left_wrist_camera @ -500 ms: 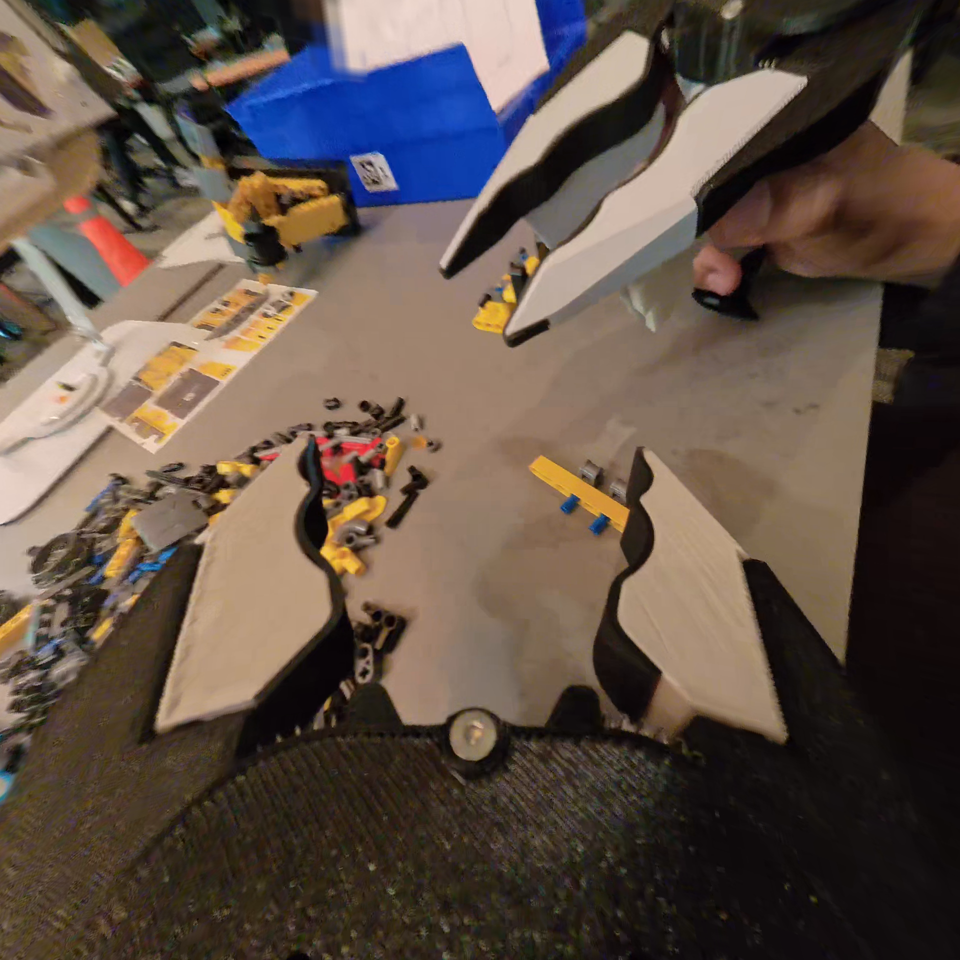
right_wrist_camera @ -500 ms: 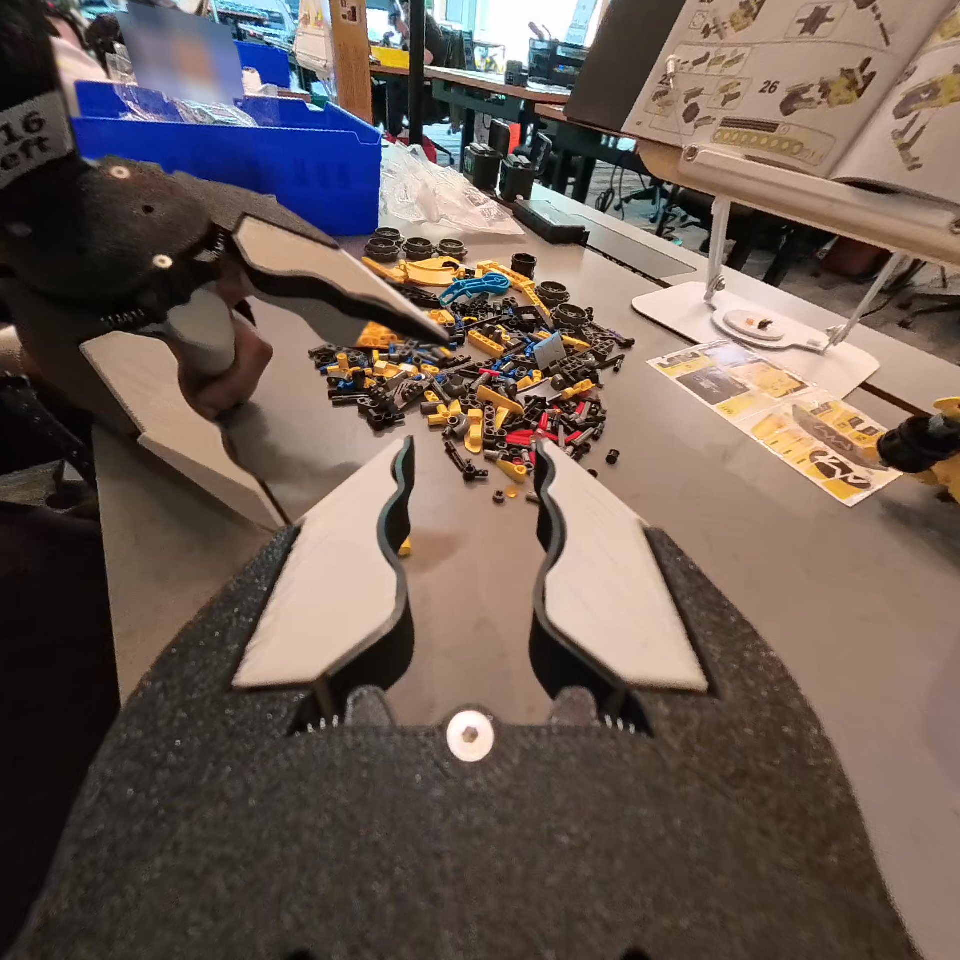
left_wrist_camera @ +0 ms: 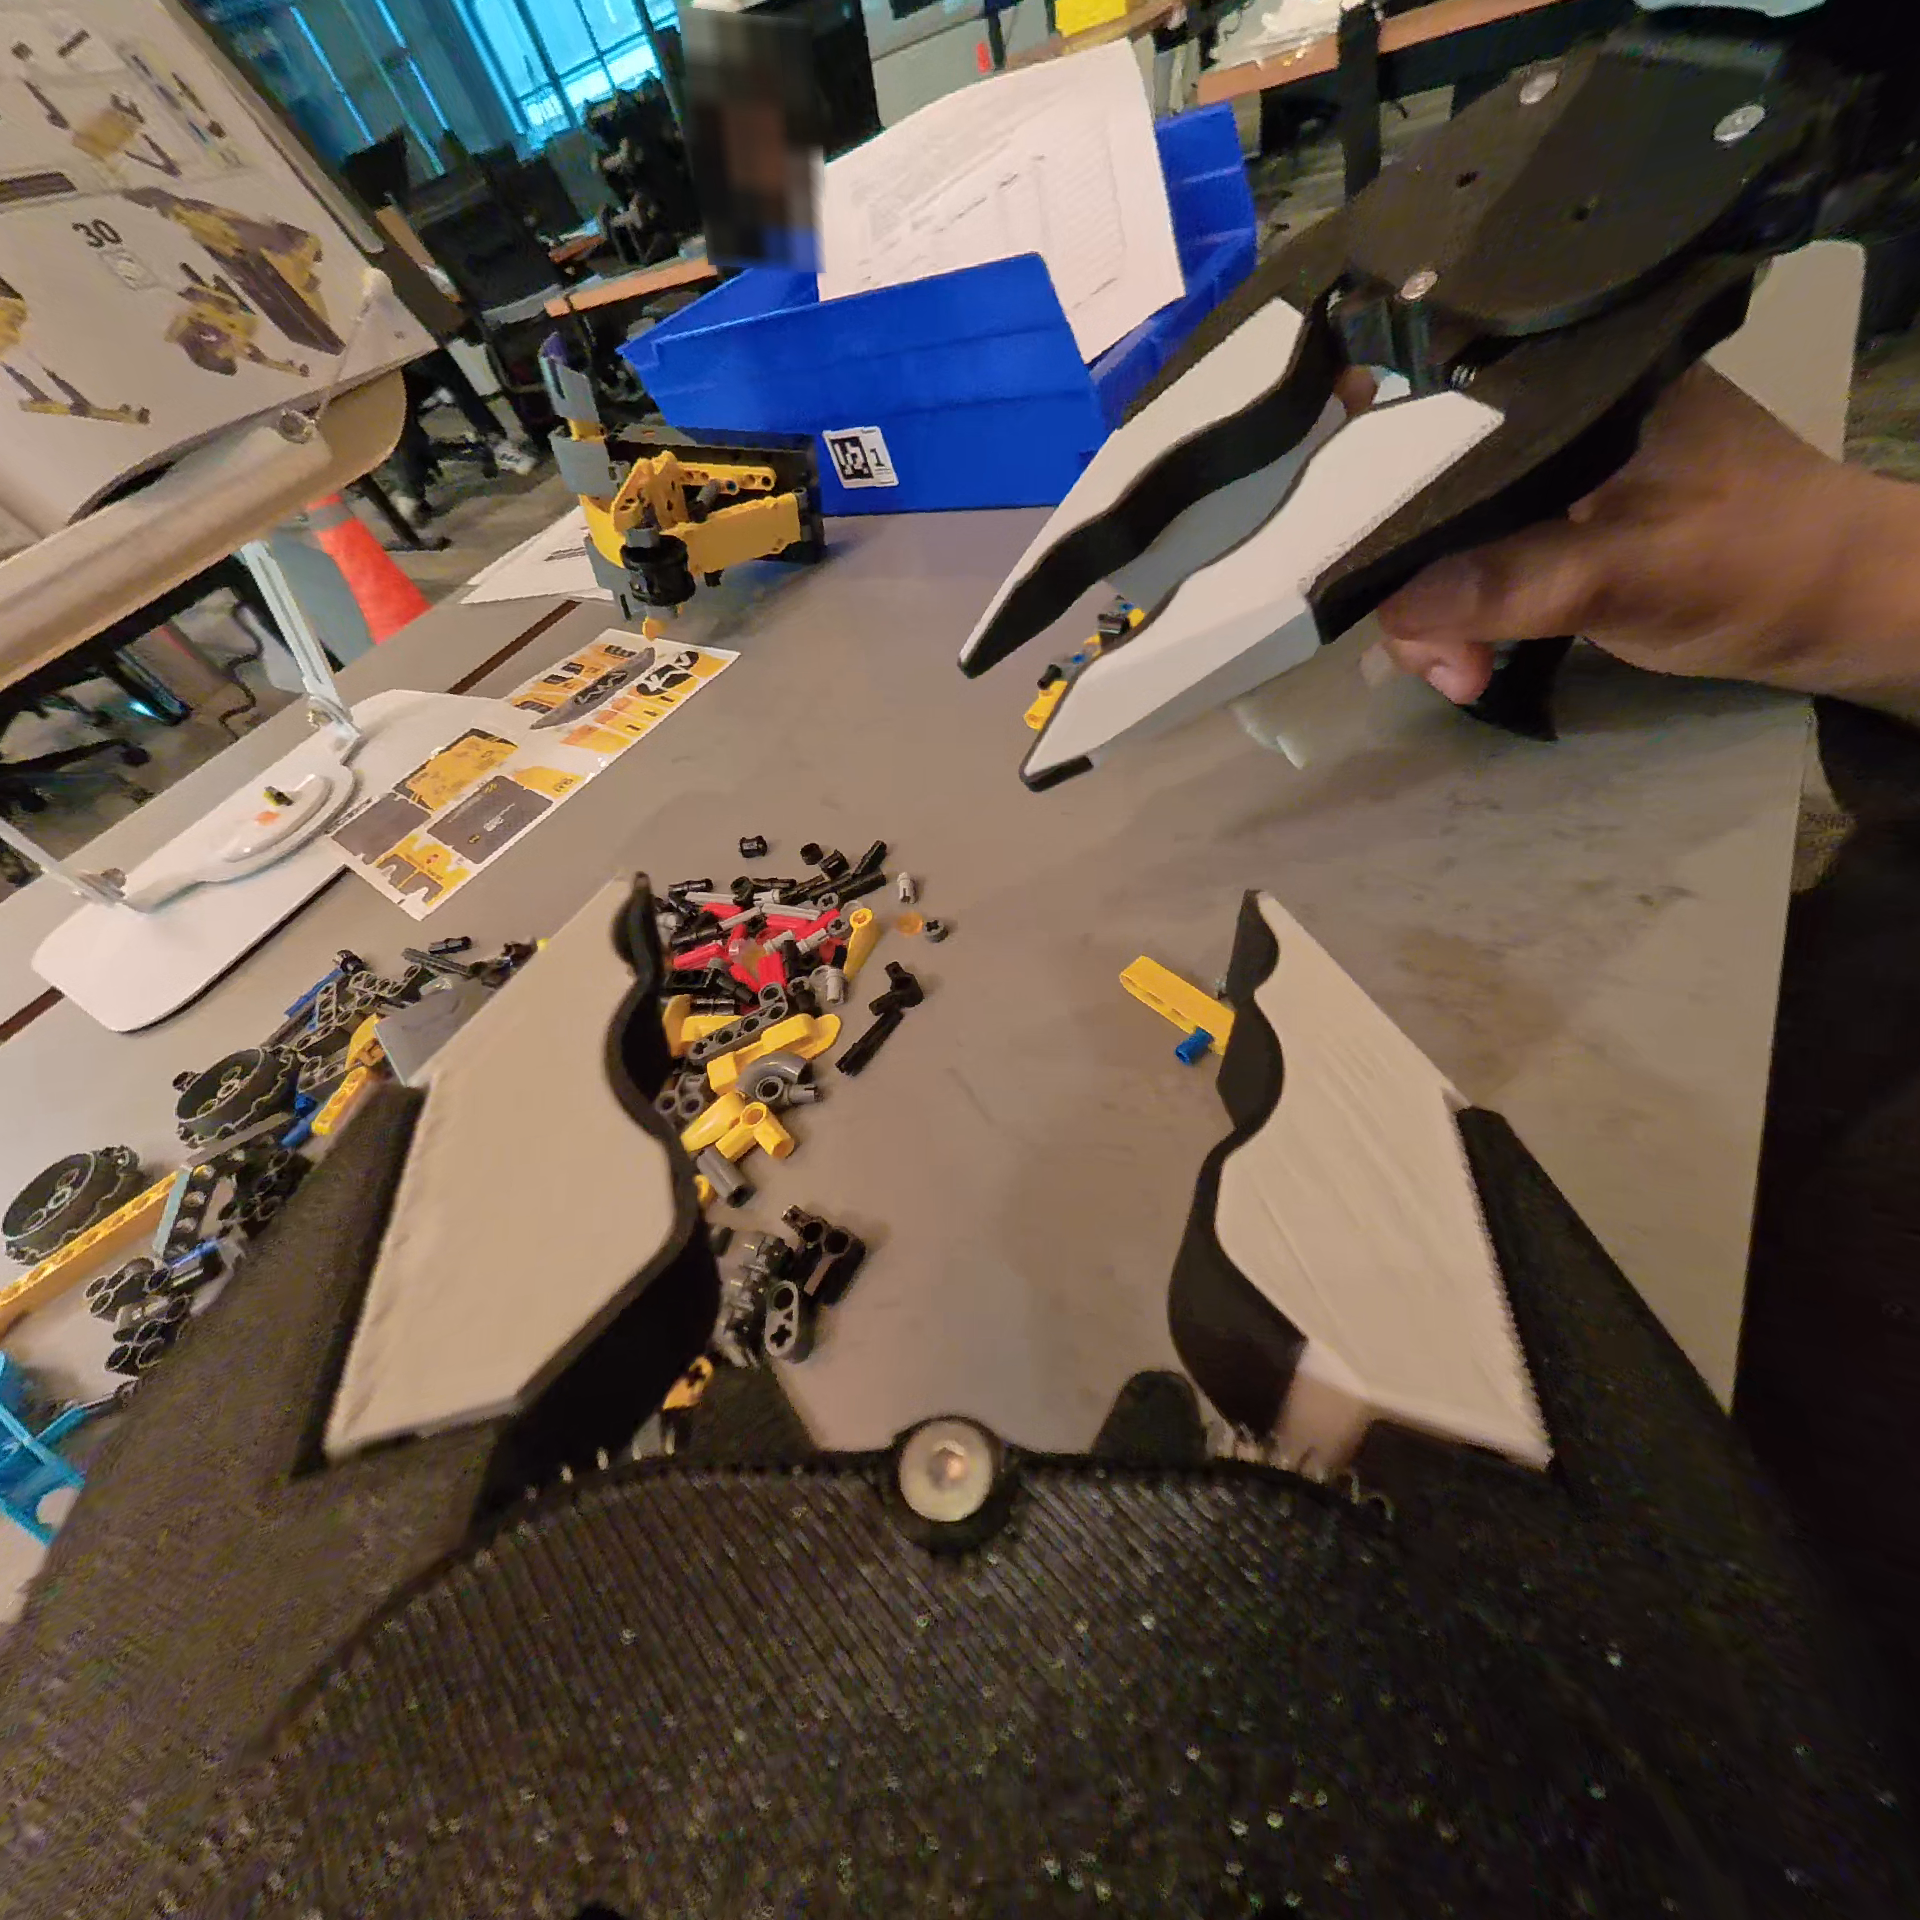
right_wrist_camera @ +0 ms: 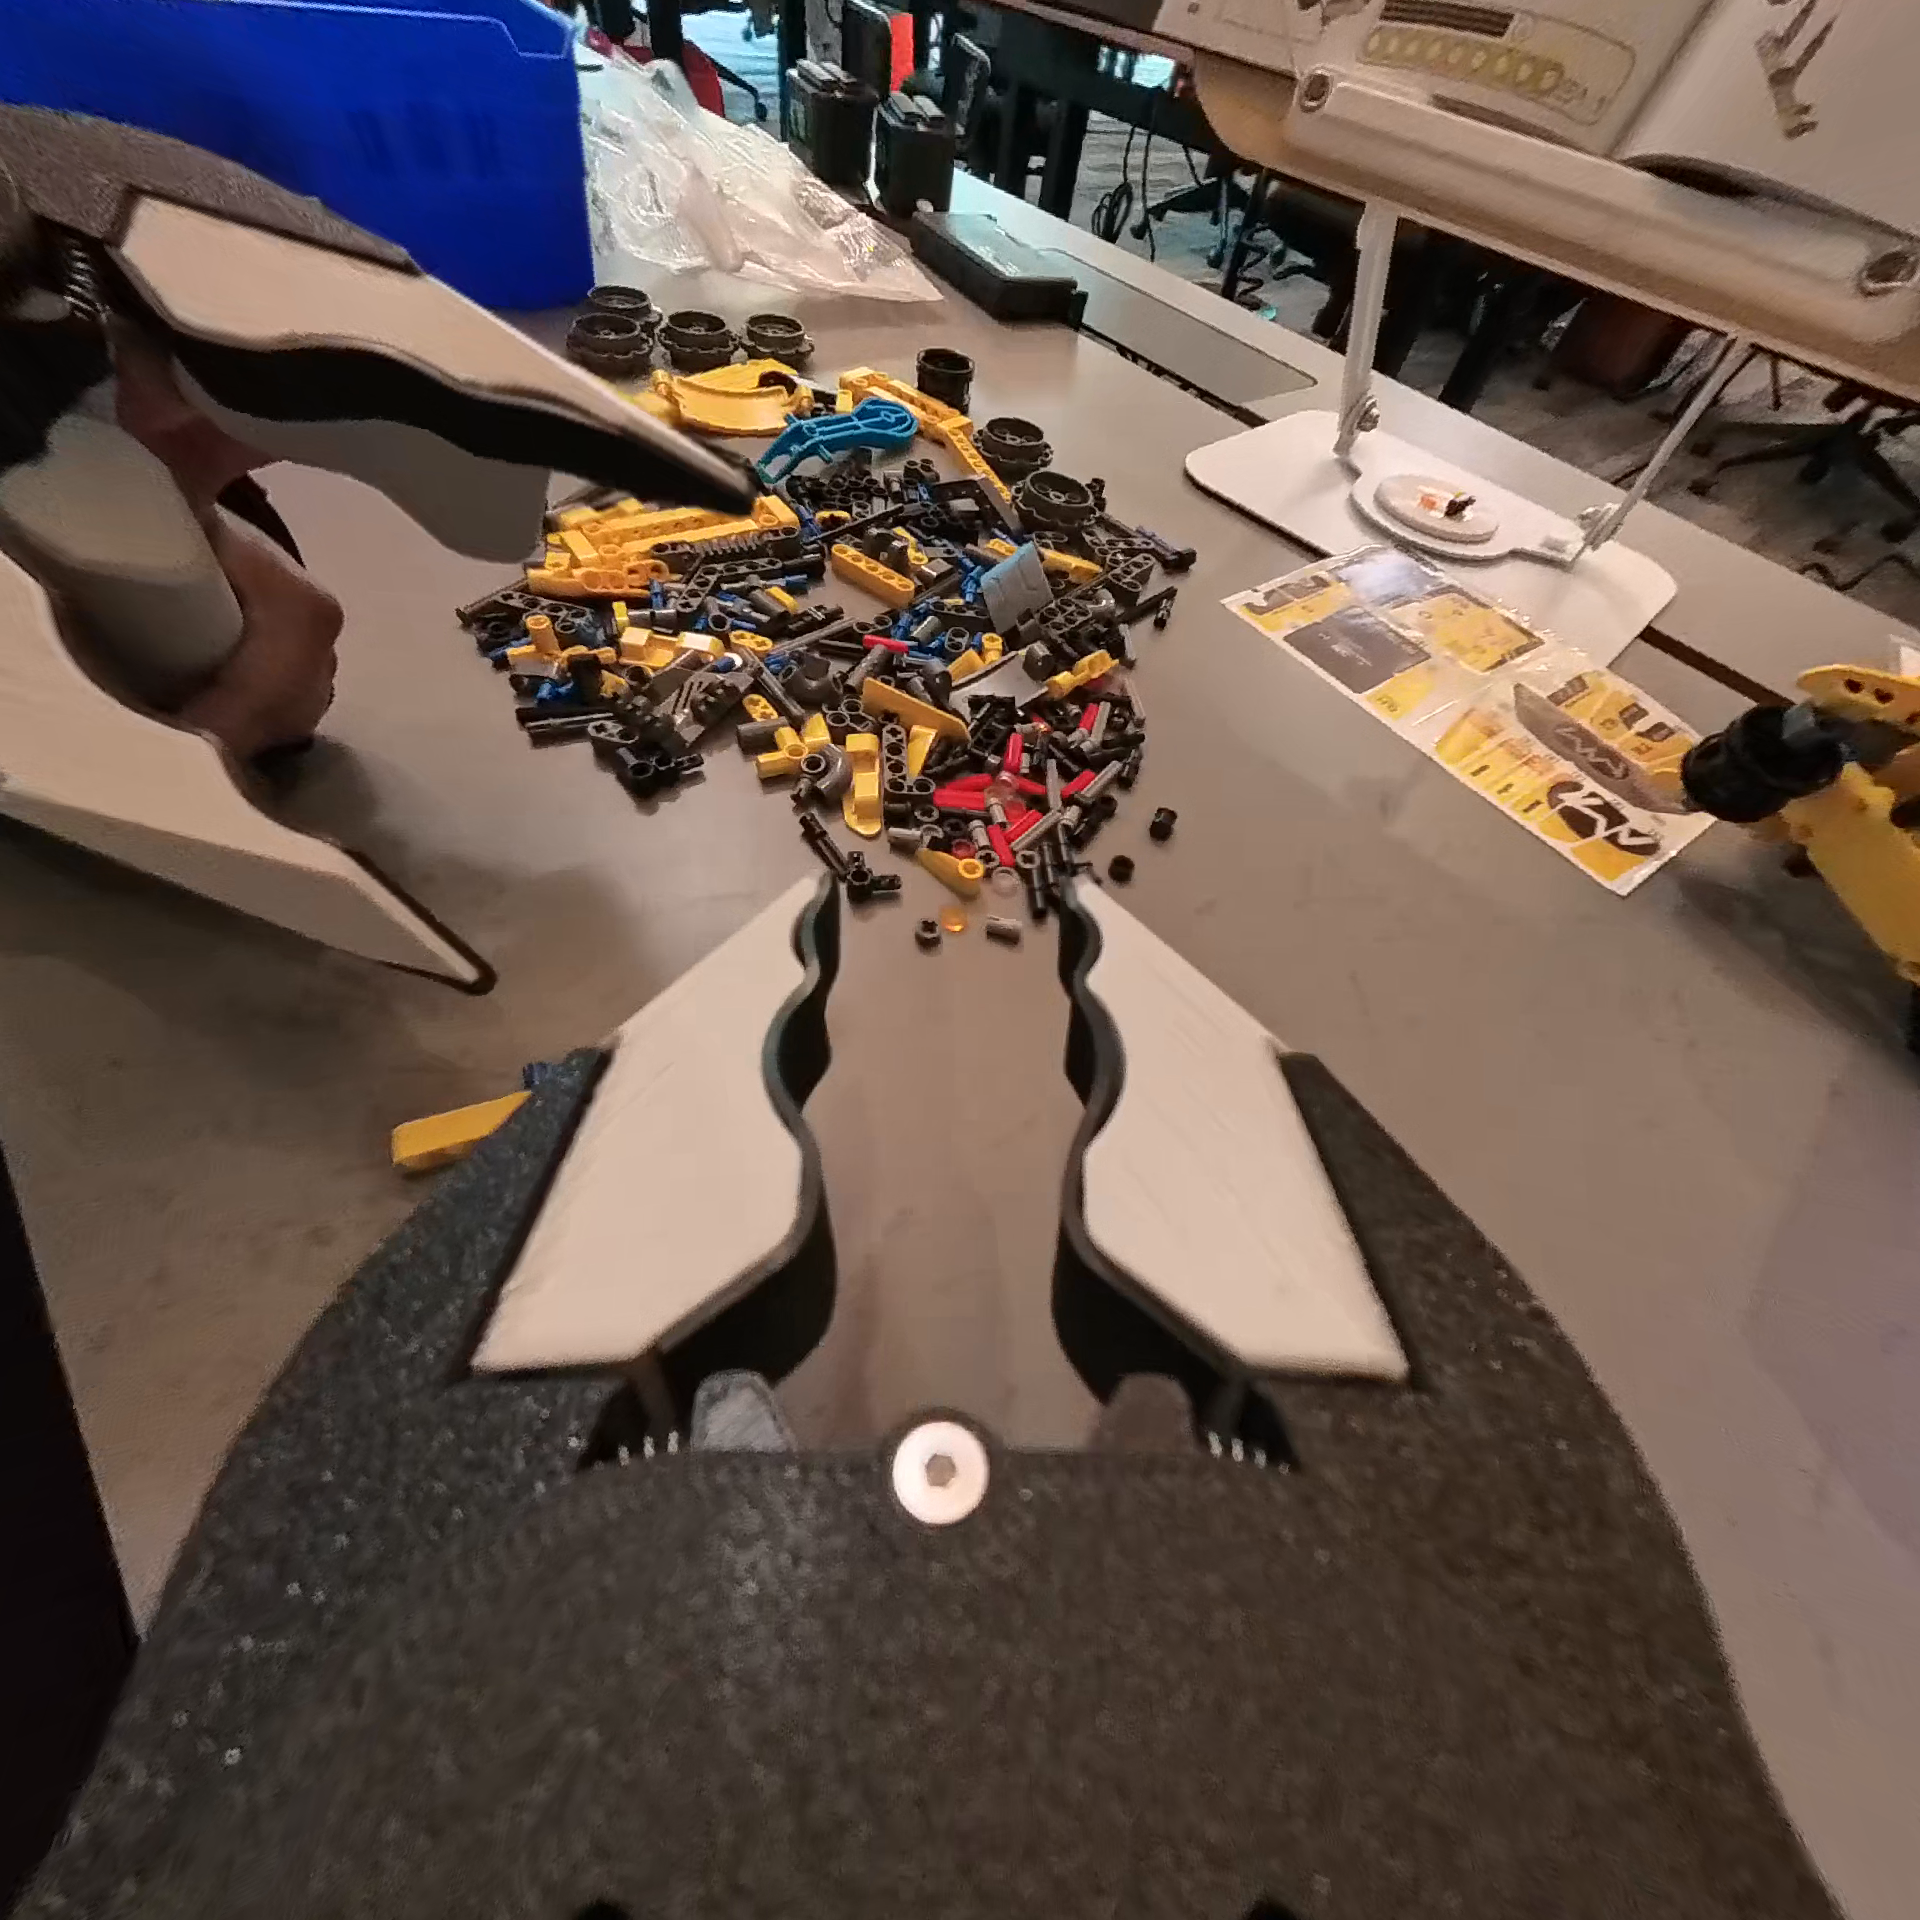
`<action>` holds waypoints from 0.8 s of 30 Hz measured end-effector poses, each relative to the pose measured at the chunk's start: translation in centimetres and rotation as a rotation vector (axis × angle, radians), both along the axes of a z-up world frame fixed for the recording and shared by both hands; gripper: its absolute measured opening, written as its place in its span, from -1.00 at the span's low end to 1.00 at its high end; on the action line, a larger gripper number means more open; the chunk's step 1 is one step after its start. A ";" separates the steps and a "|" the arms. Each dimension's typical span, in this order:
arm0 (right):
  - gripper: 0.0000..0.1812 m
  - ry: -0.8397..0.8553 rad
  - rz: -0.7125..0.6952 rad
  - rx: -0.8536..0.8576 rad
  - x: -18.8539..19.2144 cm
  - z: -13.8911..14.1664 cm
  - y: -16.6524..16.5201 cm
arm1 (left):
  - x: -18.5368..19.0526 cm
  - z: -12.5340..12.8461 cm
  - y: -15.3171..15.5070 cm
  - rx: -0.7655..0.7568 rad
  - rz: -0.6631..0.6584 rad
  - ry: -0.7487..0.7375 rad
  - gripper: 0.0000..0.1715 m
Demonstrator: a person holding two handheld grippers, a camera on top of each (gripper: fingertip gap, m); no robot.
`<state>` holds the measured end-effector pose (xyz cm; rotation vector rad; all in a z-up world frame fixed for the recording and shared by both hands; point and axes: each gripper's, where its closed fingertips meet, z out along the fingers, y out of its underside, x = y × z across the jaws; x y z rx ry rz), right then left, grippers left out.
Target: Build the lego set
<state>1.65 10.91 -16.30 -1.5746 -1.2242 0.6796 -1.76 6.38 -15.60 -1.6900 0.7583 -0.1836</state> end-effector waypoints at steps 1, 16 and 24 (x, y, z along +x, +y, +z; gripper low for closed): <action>-0.55 -0.001 -0.004 0.006 0.0 0.0 -0.1 | 0.1 -0.1 -0.2 -0.001 -0.008 0.012 0.18; -0.89 0.004 -0.062 0.097 0.7 0.4 -0.4 | -1.0 -0.3 -1.0 -0.036 0.010 -0.009 0.03; -0.97 0.029 -0.065 0.037 0.9 0.5 0.0 | -2.0 -0.2 -1.0 -0.078 0.029 -0.063 0.07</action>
